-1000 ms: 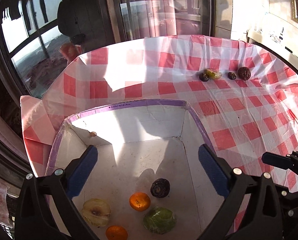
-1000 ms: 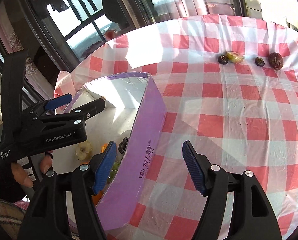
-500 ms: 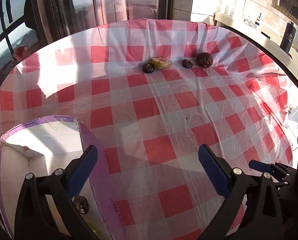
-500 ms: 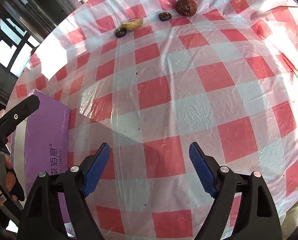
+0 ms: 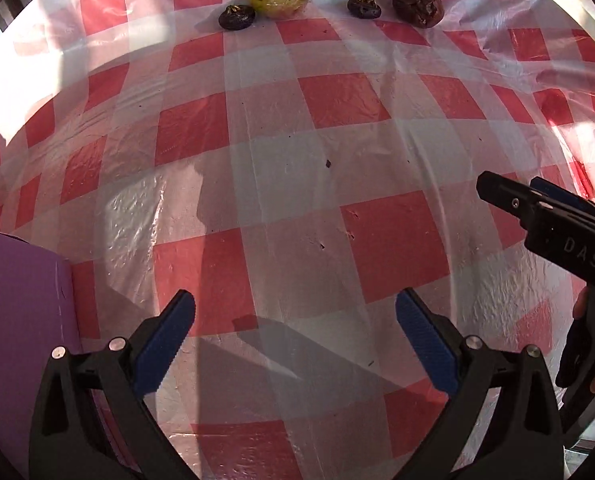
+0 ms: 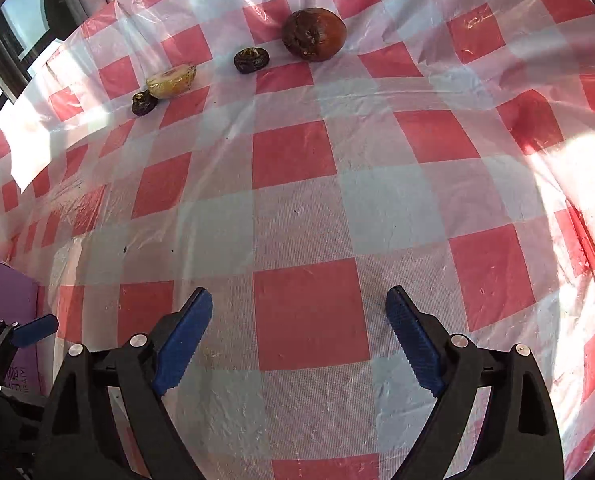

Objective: Organize fruits
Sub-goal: 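Move both open grippers back toward the remaining fruits on the cloth, then grasp the large dark red fruit with the right gripper while the left grasps the wrapped pear half, then carry the pear half and dark red fruit with both grippers over the box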

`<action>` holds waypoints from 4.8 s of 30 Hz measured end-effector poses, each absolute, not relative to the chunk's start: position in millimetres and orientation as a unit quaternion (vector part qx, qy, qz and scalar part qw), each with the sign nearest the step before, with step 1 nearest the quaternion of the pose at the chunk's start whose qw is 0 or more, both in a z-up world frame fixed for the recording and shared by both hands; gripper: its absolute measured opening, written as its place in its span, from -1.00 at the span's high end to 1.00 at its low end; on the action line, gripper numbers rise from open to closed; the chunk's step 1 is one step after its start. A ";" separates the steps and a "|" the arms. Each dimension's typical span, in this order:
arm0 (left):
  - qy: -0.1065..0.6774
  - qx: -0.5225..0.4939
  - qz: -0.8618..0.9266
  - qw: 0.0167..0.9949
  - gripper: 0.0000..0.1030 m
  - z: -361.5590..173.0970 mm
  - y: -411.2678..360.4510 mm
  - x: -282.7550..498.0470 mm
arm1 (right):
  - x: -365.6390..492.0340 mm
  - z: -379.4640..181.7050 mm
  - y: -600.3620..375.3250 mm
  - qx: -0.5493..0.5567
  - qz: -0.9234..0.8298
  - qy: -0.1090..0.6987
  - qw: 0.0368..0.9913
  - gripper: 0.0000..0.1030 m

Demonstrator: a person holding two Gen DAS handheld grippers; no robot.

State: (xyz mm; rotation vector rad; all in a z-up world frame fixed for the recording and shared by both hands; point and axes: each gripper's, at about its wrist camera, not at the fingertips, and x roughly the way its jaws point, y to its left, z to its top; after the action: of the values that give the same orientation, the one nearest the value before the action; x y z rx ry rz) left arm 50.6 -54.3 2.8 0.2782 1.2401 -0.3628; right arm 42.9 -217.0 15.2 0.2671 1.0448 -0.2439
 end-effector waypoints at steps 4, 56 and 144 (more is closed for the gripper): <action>0.568 0.114 -0.153 0.800 -0.97 -4.2 -66.4 68.3 | 93.3 13.7 -237.0 0.099 -0.110 0.474 0.868 -0.68; 0.447 0.005 -0.108 0.888 0.15 9.3 -132.6 199.8 | 225.8 20.4 -337.1 0.187 -0.087 0.385 0.900 -0.28; 0.453 0.061 -0.195 0.868 -0.20 132.8 196.0 -14.2 | -19.5 124.1 73.5 -0.070 -0.020 0.473 0.878 -0.24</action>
State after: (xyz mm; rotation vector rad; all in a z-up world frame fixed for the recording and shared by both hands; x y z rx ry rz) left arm -14.2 196.0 132.8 0.1282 0.9485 -0.4086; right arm -19.5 73.5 124.1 -0.1465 0.9862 -0.0426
